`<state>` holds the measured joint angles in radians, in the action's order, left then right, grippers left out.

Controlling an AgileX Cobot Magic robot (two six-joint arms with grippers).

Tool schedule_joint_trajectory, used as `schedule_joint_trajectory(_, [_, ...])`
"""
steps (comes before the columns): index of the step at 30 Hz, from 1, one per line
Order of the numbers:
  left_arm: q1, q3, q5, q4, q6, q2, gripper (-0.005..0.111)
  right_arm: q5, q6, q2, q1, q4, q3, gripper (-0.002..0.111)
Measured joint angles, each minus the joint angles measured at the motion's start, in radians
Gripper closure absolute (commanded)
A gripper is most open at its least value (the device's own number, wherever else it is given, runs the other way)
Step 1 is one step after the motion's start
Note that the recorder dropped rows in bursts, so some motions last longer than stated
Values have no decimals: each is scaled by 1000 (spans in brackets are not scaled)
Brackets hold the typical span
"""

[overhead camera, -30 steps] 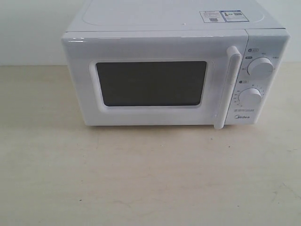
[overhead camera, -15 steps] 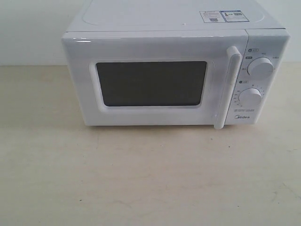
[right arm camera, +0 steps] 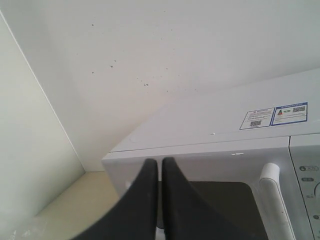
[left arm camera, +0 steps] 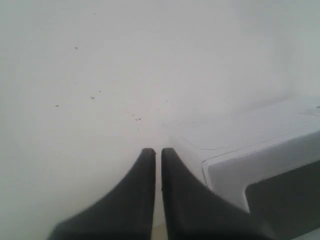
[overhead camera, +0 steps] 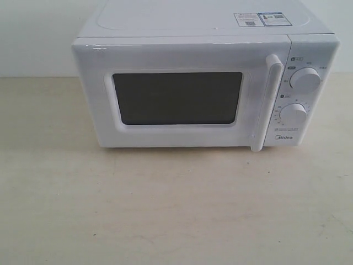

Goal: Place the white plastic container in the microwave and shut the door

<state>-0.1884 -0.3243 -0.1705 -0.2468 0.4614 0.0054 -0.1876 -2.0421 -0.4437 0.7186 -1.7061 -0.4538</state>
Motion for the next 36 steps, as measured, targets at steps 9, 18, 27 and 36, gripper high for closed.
schedule_joint_trajectory(9, [99,290,171,0,-68,-2,102,-2,0,0,0,0,0,108])
schedule_joint_trajectory(18, [167,319,23,-7,-115,-2,102,-2,0,0,0,0,0,108])
schedule_joint_trajectory(27, [193,325,-113,-15,-118,-2,102,-2,0,0,0,0,0,108])
schedule_joint_trajectory(36, [193,325,-114,-26,-136,-2,102,-2,0,0,0,0,0,108])
